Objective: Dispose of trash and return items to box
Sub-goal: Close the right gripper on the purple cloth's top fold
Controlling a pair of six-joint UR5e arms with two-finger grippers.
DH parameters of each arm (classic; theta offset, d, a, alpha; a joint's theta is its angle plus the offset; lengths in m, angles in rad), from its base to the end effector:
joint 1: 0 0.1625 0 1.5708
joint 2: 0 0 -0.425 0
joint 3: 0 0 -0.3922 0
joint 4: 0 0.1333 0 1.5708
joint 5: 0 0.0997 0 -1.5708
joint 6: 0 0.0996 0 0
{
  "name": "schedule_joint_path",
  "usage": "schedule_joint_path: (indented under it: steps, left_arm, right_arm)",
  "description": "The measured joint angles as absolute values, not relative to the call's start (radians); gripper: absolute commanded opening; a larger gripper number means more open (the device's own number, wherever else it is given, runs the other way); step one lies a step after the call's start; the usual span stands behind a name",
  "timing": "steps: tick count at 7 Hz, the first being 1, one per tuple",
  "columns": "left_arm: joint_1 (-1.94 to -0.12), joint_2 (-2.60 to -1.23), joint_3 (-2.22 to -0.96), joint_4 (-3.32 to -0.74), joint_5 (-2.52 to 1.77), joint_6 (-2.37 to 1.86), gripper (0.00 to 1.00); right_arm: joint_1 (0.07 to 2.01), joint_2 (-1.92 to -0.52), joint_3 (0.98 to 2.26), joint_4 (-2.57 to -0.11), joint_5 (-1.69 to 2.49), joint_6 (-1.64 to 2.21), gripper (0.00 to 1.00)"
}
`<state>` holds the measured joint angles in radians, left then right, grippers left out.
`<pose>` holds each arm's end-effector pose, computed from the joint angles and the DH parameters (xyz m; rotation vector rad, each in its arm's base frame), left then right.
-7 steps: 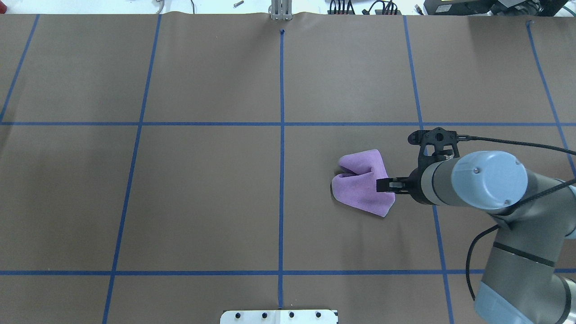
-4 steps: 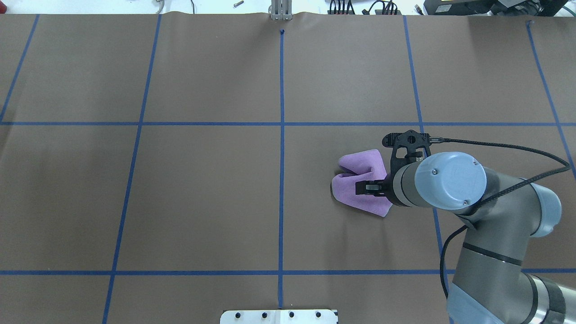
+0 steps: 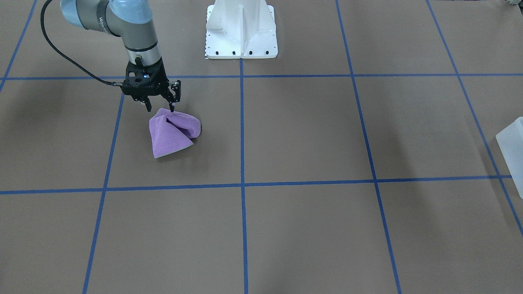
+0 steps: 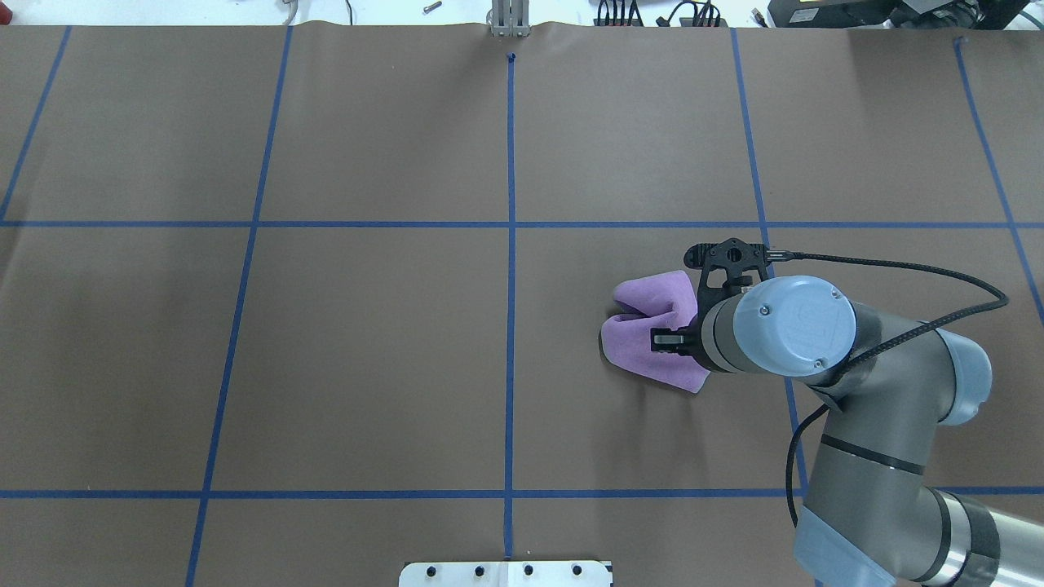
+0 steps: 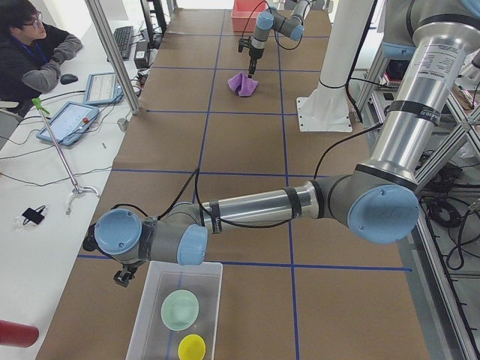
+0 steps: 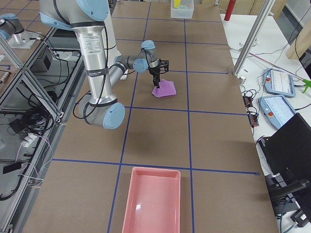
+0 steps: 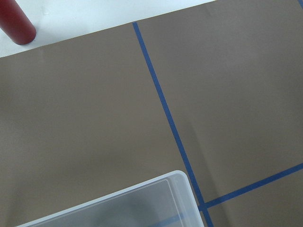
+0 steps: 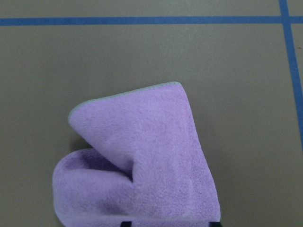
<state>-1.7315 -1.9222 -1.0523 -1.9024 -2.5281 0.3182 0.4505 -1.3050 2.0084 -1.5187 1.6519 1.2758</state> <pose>-0.1537 -0.6242 0.6670 0.3747 0.8936 0.2237 -0.4418 -0.3528 0.3228 0.2032 -0.7318 0.1173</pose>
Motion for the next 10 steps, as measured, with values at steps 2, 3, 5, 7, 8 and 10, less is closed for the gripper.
schedule_joint_path:
  steps: [2,3,5,7,8,10]
  left_arm:
    - [-1.731,-1.91,-1.053,-1.926,-2.528,0.317,0.99]
    - [-1.731,-1.908,-1.053,-1.932,-2.528,0.317,0.99]
    - [-1.731,-1.906,-1.054,-1.945,-2.528,0.317,0.99]
    - [-1.732,-1.901,-1.054,-1.956,-2.526,0.318,0.99]
    - [-1.731,-1.894,-1.055,-1.972,-2.52,0.318,0.99]
    - [-1.73,-1.89,-1.056,-1.994,-2.507,0.317,0.99]
  right_arm:
    - [0.464,-1.3,2.005,-1.519,1.651,1.264,0.42]
    - [0.474,-1.284,2.006,-1.522,1.654,1.26,0.9]
    - [0.508,-1.258,2.015,-1.532,1.671,1.258,0.99]
    - [0.553,-1.245,2.011,-1.539,1.716,1.257,1.0]
    - [0.558,-1.223,1.993,-1.553,1.723,1.262,1.0]
    - [0.54,-1.18,1.93,-1.57,1.711,1.275,0.8]
